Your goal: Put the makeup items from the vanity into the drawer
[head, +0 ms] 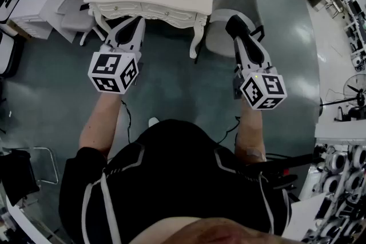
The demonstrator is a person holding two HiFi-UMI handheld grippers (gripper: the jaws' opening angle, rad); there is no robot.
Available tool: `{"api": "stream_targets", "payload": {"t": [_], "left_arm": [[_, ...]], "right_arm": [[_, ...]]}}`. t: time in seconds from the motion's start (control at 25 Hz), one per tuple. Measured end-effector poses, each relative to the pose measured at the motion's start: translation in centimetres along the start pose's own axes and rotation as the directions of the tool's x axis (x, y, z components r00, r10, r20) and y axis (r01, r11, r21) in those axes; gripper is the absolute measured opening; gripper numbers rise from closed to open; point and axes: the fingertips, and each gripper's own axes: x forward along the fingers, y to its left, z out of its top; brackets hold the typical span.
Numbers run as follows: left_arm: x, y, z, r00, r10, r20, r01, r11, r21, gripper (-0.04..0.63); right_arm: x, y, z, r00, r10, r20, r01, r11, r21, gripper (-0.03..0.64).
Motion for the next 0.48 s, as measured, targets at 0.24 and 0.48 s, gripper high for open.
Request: {"api": "stream_targets", "payload": {"t": [0.24,0.48], "left_arm": [[-0.8,0.1,0.1,1.0,-0.002,-0.003,0.002,1.0,-0.021,0.004],[-0.9,1.0,0.0,1.0,0.01,-0.016,-0.009,0.999,0.046,0.004]], "right_arm": [[-0.2,0.6,0.2,1.0,0.008,-0.013,-0.009,1.0,-0.021,0.089],[0.1,1.5,0.7,1.0,-0.003,0.014,0.003,1.0,0.001,0.089]]}}
